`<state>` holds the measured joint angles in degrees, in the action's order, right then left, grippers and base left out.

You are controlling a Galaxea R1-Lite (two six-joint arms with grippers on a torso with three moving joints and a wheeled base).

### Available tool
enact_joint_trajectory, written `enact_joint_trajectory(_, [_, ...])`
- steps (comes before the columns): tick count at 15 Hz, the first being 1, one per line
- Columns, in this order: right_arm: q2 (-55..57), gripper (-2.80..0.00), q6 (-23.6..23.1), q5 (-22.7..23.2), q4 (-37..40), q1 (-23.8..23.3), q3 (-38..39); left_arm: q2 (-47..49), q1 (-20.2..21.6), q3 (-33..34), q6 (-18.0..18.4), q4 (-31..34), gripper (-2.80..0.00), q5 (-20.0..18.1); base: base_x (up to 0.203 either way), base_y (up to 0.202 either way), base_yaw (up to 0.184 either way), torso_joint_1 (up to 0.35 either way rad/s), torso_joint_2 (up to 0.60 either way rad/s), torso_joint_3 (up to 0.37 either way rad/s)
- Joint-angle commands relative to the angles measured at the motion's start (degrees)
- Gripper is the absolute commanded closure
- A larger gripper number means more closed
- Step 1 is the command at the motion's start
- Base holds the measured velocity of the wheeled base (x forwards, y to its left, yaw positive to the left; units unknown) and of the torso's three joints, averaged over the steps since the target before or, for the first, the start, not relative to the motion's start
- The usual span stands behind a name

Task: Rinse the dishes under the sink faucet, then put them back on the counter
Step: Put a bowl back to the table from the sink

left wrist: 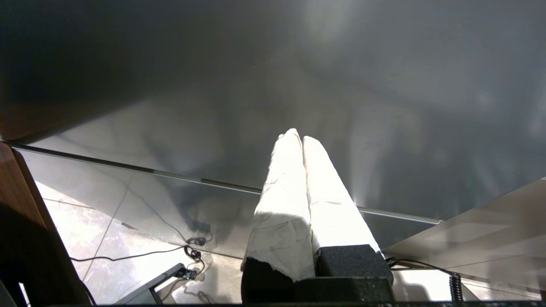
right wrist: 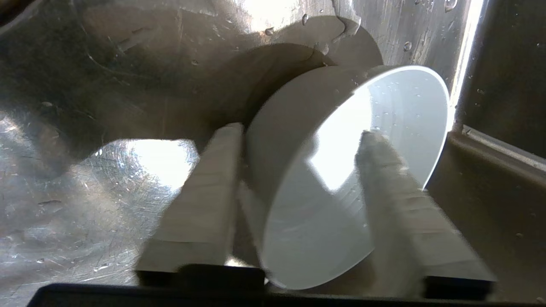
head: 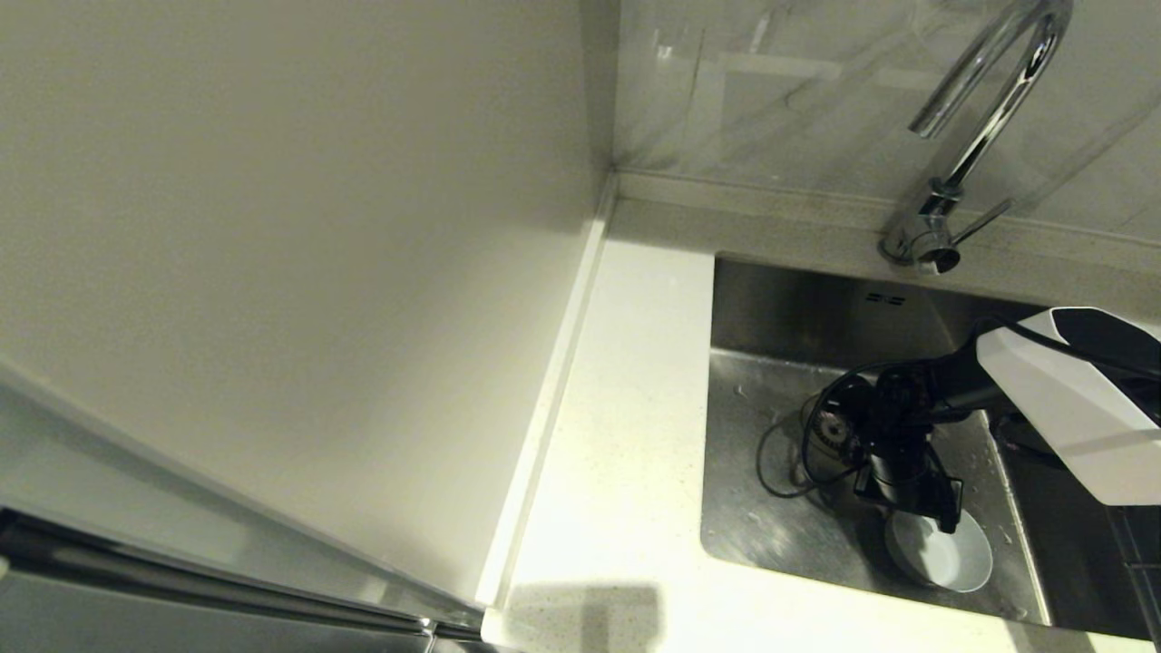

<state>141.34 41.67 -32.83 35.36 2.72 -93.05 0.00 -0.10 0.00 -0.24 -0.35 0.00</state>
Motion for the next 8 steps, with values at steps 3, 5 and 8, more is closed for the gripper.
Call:
enact_joint_trajectory(3, [-0.71,0.00,0.17,-0.48,0.23,0.01,-0.03,0.00,0.01,0.12,-0.02,-0.04,0.00,0.00,0.000,0.000,0.000,0.000,0.00,0.000])
enact_joint_trajectory(5, [-1.52,0.00,0.08,-0.65,0.23,-0.26,-0.02,0.00,0.01,0.18,-0.02,-0.08,0.00,0.00,0.000,0.000,0.000,0.000,0.00,0.000])
enact_joint_trajectory(8, [-3.59,0.00,0.08,-1.38,0.59,-0.91,0.41,0.00,0.01,0.18,-0.02,0.00,0.00,0.00,0.000,0.000,0.000,0.000,0.00,0.000])
